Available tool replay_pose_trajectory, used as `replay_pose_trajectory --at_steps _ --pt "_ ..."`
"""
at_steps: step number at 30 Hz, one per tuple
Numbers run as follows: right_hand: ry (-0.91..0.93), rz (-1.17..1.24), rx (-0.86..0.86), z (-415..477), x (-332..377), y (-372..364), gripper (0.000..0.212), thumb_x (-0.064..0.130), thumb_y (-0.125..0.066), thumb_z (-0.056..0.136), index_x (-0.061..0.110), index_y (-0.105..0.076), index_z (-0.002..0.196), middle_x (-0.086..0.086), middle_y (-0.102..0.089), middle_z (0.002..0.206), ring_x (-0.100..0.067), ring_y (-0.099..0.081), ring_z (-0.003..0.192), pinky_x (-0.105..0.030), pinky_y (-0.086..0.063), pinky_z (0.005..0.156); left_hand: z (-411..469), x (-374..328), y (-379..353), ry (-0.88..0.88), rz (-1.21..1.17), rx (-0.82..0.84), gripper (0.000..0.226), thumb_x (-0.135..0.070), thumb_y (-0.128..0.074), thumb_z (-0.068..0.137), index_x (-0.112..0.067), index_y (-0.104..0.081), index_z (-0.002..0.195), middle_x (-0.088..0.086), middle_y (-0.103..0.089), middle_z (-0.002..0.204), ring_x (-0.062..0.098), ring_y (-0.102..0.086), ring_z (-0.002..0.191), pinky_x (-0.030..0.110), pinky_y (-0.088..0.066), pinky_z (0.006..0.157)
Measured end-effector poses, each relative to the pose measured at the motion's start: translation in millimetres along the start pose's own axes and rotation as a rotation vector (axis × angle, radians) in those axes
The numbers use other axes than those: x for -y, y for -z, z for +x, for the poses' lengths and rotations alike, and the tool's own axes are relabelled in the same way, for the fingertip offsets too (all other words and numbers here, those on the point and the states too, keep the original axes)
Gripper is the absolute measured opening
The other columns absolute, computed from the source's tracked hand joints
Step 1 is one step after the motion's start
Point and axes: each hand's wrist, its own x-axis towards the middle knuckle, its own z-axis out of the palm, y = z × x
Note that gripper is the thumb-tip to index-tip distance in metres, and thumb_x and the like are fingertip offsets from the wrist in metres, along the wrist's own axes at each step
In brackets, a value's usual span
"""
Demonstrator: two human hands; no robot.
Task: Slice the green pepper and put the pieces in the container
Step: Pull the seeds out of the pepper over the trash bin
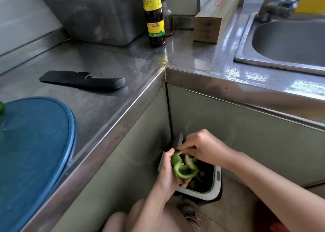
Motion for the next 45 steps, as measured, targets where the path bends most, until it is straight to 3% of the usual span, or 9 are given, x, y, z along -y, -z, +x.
replay_pose_trajectory --at_steps 5,7,9,13,25,31,36,41,45 --pt "-0.331 0.323 -0.153 -4 -5 2 0.009 0.008 -0.071 0.081 0.015 -0.077 0.084 0.002 -0.071 0.07 -0.001 -0.064 0.058 -0.014 -0.05 0.062 3 -2 -1 -0.013 -0.132 -0.006 0.053 -0.048 -0.029 0.089 -0.006 -0.059 0.078 0.013 -0.055 0.062 0.021 -0.046 0.045 0.021 -0.028 0.039" --pt "-0.378 0.17 -0.173 -7 -12 -4 0.015 0.021 -0.066 0.087 0.013 -0.075 0.079 -0.002 -0.068 0.064 -0.004 -0.058 0.056 -0.02 -0.048 0.061 6 -1 -2 -0.021 -0.175 -0.021 0.052 -0.045 -0.029 0.091 -0.004 -0.059 0.082 0.016 -0.058 0.067 0.023 -0.049 0.049 0.025 -0.035 0.04" --pt "-0.364 -0.02 -0.15 -9 -15 -12 0.03 0.031 -0.059 0.091 0.009 -0.07 0.075 -0.006 -0.064 0.063 -0.013 -0.055 0.058 -0.029 -0.043 0.062 10 0 -1 -0.009 -0.201 -0.049 0.052 -0.043 -0.03 0.093 -0.001 -0.06 0.091 0.017 -0.061 0.072 0.024 -0.054 0.053 0.028 -0.042 0.044" --pt "-0.291 -0.113 -0.239 -9 -16 -19 0.007 0.015 -0.07 0.082 0.014 -0.076 0.084 0.001 -0.069 0.088 -0.018 -0.066 0.076 -0.022 -0.044 0.067 14 2 1 0.008 -0.218 -0.098 0.051 -0.041 -0.03 0.094 -0.001 -0.06 0.106 0.018 -0.065 0.089 0.023 -0.062 0.068 0.029 -0.051 0.053" --pt "-0.267 -0.124 -0.143 -7 5 -27 0.02 0.022 -0.072 0.079 0.02 -0.074 0.099 0.009 -0.055 0.078 -0.01 -0.055 0.07 -0.024 -0.045 0.063 8 3 6 -0.077 -0.295 -0.079 0.041 -0.019 -0.037 0.083 0.0 -0.058 0.112 0.021 -0.062 0.099 0.029 -0.058 0.091 0.04 -0.05 0.077" --pt "-0.475 0.327 -0.037 -6 2 -7 0.016 0.023 -0.087 0.062 0.022 -0.076 0.073 0.005 -0.069 0.066 0.001 -0.055 0.054 -0.012 -0.042 0.055 9 4 9 -0.091 -0.388 -0.022 0.062 -0.021 -0.042 0.067 -0.002 -0.056 0.124 0.02 -0.065 0.108 0.03 -0.058 0.099 0.038 -0.046 0.081" --pt "-0.589 0.596 0.026 -3 -16 -1 0.003 0.013 -0.077 0.075 0.014 -0.074 0.073 -0.002 -0.066 0.061 -0.005 -0.052 0.05 -0.015 -0.045 0.052 11 4 7 -0.076 -0.429 0.046 0.062 -0.021 -0.041 0.066 -0.002 -0.057 0.123 0.026 -0.059 0.12 0.033 -0.06 0.105 0.04 -0.051 0.084" --pt "-0.665 0.171 -0.071 -5 -36 -18 0.022 0.006 -0.068 0.082 0.024 -0.075 0.093 0.004 -0.07 0.079 0.005 -0.059 0.063 -0.013 -0.045 0.069 14 1 11 -0.06 -0.61 0.058 0.055 -0.021 -0.035 0.074 -0.004 -0.06 0.12 0.026 -0.058 0.118 0.038 -0.053 0.111 0.048 -0.037 0.1" --pt "-0.584 0.067 -0.214 -9 -26 -20 0.009 0.012 -0.077 0.075 0.019 -0.077 0.081 0.01 -0.067 0.07 0.0 -0.057 0.062 -0.002 -0.037 0.059 13 -2 14 -0.08 -0.712 0.078 0.055 -0.02 -0.048 0.067 -0.004 -0.061 0.118 0.024 -0.058 0.121 0.039 -0.053 0.115 0.046 -0.034 0.104"
